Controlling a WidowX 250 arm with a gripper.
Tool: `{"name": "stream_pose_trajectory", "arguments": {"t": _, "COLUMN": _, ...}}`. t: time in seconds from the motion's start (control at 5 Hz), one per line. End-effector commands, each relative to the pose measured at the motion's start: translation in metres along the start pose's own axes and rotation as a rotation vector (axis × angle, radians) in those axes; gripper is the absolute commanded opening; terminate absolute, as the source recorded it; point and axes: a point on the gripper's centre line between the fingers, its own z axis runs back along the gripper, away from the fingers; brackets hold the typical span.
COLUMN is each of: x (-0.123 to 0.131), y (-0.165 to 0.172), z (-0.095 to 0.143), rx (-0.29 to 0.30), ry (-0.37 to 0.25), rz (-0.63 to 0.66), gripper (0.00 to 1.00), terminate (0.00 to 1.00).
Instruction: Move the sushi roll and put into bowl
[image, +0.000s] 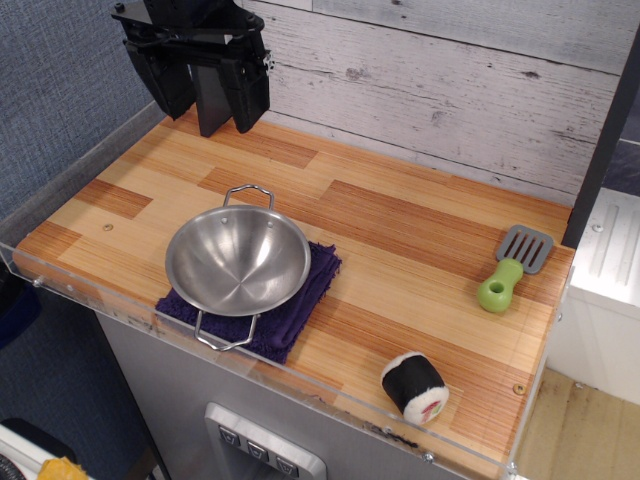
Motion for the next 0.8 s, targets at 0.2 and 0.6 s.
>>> {"name": "stream_pose_trajectory", "arguments": {"t": 0.2, "x": 0.013, "y": -0.035, "z": 0.003, "rx": 0.013, "ry": -0.007, "rz": -0.117, "gripper": 1.00, "terminate": 0.00}}
{"name": "stream_pose_trajectory", "arguments": {"t": 0.6, "x": 0.005, "y": -0.098, "z": -0.015, "rx": 0.018, "ry": 0.010, "rz": -0.313, "gripper": 1.00, "terminate": 0.00}}
